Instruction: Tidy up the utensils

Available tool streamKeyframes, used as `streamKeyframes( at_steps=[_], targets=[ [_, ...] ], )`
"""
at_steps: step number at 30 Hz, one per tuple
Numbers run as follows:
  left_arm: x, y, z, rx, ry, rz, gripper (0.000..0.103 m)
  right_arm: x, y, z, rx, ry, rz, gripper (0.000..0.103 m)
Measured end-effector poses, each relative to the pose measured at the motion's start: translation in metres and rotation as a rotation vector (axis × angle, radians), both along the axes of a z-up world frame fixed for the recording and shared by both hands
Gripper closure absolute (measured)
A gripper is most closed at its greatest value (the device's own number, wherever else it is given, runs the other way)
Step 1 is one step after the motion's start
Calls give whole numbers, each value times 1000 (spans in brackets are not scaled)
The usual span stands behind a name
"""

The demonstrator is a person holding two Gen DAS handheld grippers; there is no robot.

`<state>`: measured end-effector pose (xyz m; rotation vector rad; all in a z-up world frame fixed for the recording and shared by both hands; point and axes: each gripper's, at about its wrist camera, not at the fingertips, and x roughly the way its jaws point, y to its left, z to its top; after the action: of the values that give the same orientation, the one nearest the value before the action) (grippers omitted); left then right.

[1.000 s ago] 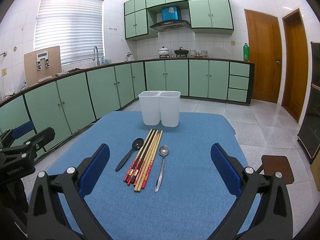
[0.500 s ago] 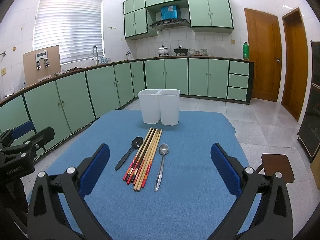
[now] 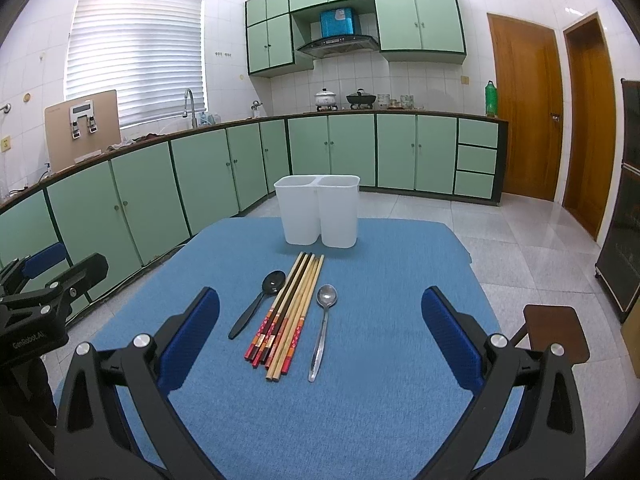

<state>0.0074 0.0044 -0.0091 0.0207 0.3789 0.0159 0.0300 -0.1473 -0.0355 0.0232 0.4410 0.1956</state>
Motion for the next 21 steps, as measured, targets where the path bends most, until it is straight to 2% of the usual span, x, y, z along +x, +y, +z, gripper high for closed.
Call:
streamKeyframes(
  at_steps=[14,21],
  targets=[
    [10,0,-6,-3,30,-2,6,7,-2,-7,-2,30,-1,5],
    [28,3,-11,10,63,5,6,23,-2,-12,-19,55,2,5]
  ],
)
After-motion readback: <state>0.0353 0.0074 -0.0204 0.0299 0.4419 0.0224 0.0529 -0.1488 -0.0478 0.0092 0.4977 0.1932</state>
